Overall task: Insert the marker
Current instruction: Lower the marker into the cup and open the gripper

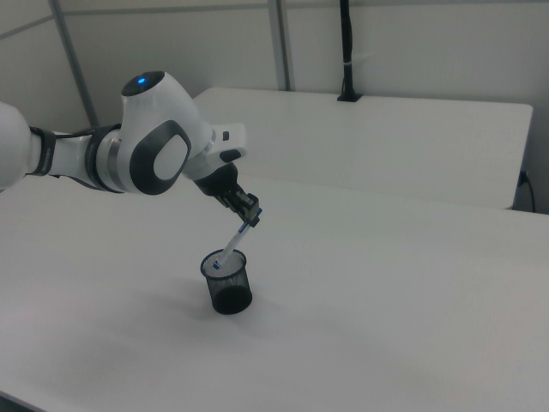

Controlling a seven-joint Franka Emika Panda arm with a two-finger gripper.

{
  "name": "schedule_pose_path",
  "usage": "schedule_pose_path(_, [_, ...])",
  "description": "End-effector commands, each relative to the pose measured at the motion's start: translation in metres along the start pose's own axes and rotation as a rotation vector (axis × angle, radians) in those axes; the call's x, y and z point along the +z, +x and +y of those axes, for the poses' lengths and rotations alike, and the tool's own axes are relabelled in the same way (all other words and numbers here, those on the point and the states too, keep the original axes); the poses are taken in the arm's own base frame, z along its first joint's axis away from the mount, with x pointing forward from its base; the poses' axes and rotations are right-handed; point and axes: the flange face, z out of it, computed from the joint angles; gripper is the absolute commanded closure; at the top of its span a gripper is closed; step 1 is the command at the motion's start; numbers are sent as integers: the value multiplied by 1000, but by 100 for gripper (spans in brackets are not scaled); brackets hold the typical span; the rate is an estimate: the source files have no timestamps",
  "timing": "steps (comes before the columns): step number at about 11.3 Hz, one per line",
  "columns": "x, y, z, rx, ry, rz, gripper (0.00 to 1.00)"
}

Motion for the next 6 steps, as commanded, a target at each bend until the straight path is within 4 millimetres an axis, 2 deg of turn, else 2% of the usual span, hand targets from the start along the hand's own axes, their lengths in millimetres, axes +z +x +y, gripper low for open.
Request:
schedule_pose_path(1, [15,-9,-22,-38,21,-7,86])
schedule_pose_path(3, [22,-9,-28,-4,32,6,76])
schedule_pose_path(4, [21,-9,-31,-3,35,10,47])
schedule_pose_path(5, [17,-8,-37,-10,40,14,0])
schedule_pose_path(6, [11,-5,-43,-17,45,22,0])
